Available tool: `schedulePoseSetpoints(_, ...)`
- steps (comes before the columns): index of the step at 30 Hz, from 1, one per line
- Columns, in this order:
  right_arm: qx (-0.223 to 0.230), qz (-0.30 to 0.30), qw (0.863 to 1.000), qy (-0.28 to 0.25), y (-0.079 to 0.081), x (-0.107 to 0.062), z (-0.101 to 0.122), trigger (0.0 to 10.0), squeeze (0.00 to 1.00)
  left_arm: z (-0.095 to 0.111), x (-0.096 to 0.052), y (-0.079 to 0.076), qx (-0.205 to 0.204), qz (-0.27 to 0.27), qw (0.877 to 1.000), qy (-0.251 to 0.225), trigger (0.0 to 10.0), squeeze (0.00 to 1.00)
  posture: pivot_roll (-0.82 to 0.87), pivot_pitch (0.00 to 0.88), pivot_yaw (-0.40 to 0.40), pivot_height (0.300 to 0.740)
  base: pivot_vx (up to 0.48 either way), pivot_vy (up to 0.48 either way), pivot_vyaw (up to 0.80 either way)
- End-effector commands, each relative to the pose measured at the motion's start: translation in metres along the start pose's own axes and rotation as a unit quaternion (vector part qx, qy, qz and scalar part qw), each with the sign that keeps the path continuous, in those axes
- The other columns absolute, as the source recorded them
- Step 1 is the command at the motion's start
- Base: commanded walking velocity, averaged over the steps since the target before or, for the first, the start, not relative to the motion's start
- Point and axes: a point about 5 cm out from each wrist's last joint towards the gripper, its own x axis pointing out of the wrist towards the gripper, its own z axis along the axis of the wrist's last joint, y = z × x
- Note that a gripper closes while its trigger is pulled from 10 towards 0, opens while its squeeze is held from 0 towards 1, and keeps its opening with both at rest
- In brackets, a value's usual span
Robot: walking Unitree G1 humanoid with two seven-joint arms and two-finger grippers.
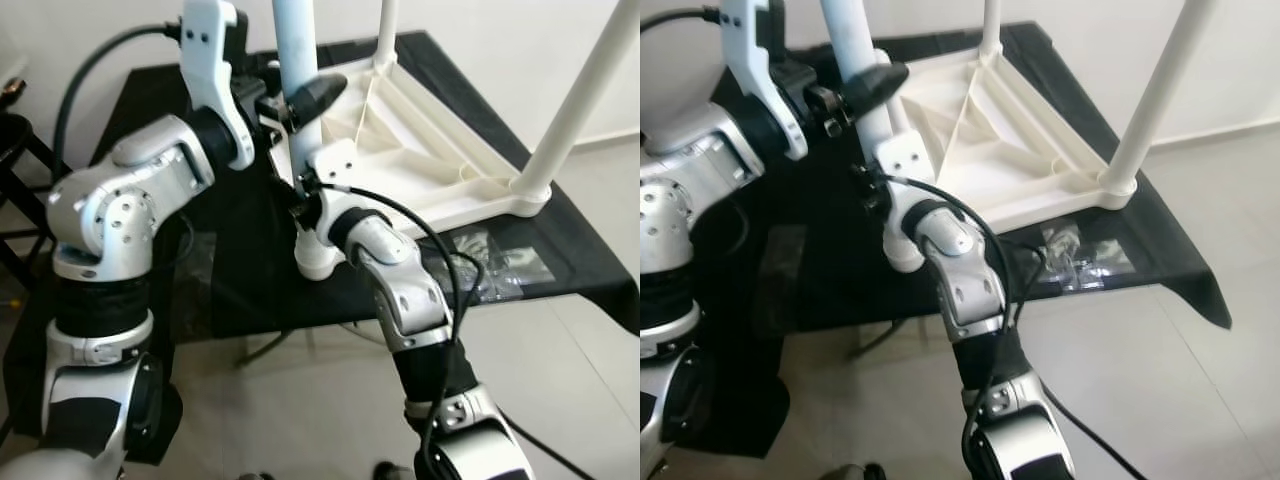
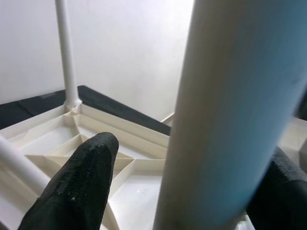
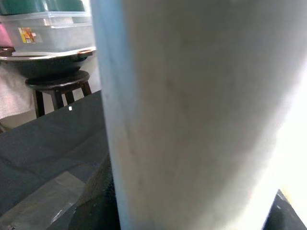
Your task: Building children table
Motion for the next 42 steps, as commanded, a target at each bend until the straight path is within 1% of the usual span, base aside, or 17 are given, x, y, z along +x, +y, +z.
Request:
schedulePoseSetpoints(1,0.057,0.022,0.995,0.082,0.025,-0.001,-0.042,0.0,0.0,-0.002,0.001,0.001,0.003,0.002,1.0,0.004,10.0,0.0,0.01,0.197,0.062,0.74,0.0,0.0,0.0)
schedulePoseSetpoints(7,0.049,0.001,0.996,0.077,0.028,-0.003,-0.024,0.0,0.0,0.0,0.003,0.001,0.0,0.004,1.0,-0.003,10.0,0.0,0.01,0.188,0.058,0.74,0.0,0.0,0.0)
schedulePoseSetpoints(8,0.047,-0.004,0.996,0.078,0.028,-0.004,-0.022,0.0,0.0,0.0,0.002,0.001,0.0,0.004,1.0,-0.003,0.0,0.0,0.01,0.19,0.059,0.74,0.0,0.0,0.0)
schedulePoseSetpoints(15,0.04,0.004,0.997,0.072,0.024,-0.005,-0.015,0.0,0.0,-0.001,0.002,0.0,-0.003,0.0,1.0,-0.001,0.0,0.0,0.02,0.194,0.058,0.74,0.0,0.0,0.0)
schedulePoseSetpoints(16,0.03,0.028,0.997,0.063,0.02,-0.003,-0.01,5.4,0.0,-0.001,0.002,0.0,-0.003,-0.001,1.0,0.0,0.0,0.0,0.02,0.196,0.056,0.74,0.0,0.0,0.0)
schedulePoseSetpoints(17,0.03,0.028,0.997,0.063,0.02,-0.003,-0.01,5.4,0.0,-0.001,0.002,0.0,-0.003,-0.001,1.0,0.0,0.0,0.0,0.02,0.196,0.056,0.74,0.0,0.0,0.0)
schedulePoseSetpoints(18,0.012,0.061,0.997,0.045,0.015,0.0,-0.003,10.0,0.0,-0.001,0.002,0.0,-0.003,-0.001,1.0,0.0,0.0,0.0,0.02,0.197,0.056,0.74,0.0,0.0,0.0)
schedulePoseSetpoints(23,-0.044,0.128,0.991,-0.003,-0.006,0.004,0.016,10.0,0.0,-0.002,0.002,-0.001,-0.003,-0.001,1.0,0.001,0.0,0.0,0.01,0.201,0.056,0.74,0.0,0.0,0.0)
schedulePoseSetpoints(24,-0.053,0.173,0.983,-0.022,-0.018,0.004,0.027,10.0,1.0,-0.002,0.002,-0.001,-0.004,-0.001,1.0,0.001,0.0,0.0,0.01,0.203,0.054,0.74,0.0,0.0,0.0)
schedulePoseSetpoints(28,-0.092,0.27,0.958,-0.032,-0.039,0.001,0.037,10.0,1.0,-0.003,0.002,-0.002,-0.006,-0.003,1.0,0.002,0.0,0.0,0.02,0.206,0.058,0.74,0.0,0.0,0.0)
schedulePoseSetpoints(29,-0.125,0.321,0.939,-0.018,-0.054,0.0,0.038,10.0,1.0,-0.003,0.002,-0.003,-0.006,-0.003,1.0,0.002,0.0,0.0,0.03,0.204,0.057,0.74,0.0,0.0,0.0)
schedulePoseSetpoints(32,-0.13,0.335,0.933,-0.009,-0.06,0.0,0.038,10.0,0.96,-0.003,0.002,-0.004,-0.006,-0.004,1.0,0.002,0.0,0.0,0.03,0.215,0.055,0.74,0.0,0.0,0.0)
schedulePoseSetpoints(33,-0.139,0.337,0.931,-0.001,-0.065,0.004,0.038,10.0,0.0,-0.002,0.002,-0.004,-0.006,-0.005,1.0,0.003,0.0,0.0,0.04,0.22,0.055,0.74,0.0,0.0,0.0)
schedulePoseSetpoints(38,-0.119,0.363,0.924,0.0,-0.069,0.011,0.043,10.0,0.0,-0.001,0.001,-0.005,-0.005,-0.005,1.0,0.006,0.0,0.0,0.06,0.226,0.056,0.74,0.0,0.0,0.0)
schedulePoseSetpoints(39,-0.108,0.371,0.922,-0.004,-0.069,0.012,0.044,7.2,0.0,-0.002,0.001,-0.005,-0.005,-0.005,1.0,0.007,0.0,0.0,0.06,0.228,0.055,0.74,0.0,0.0,0.0)
schedulePoseSetpoints(40,-0.1,0.375,0.922,-0.003,-0.069,0.014,0.044,0.0,0.0,-0.002,0.001,-0.005,-0.005,-0.004,1.0,0.008,0.0,0.0,0.06,0.228,0.055,0.74,0.0,0.0,0.0)
schedulePoseSetpoints(42,-0.096,0.376,0.922,-0.002,-0.07,0.015,0.043,0.0,0.0,-0.002,0.0,-0.005,-0.005,-0.004,1.0,0.008,0.0,0.0,0.06,0.227,0.055,0.74,0.0,0.0,0.0)
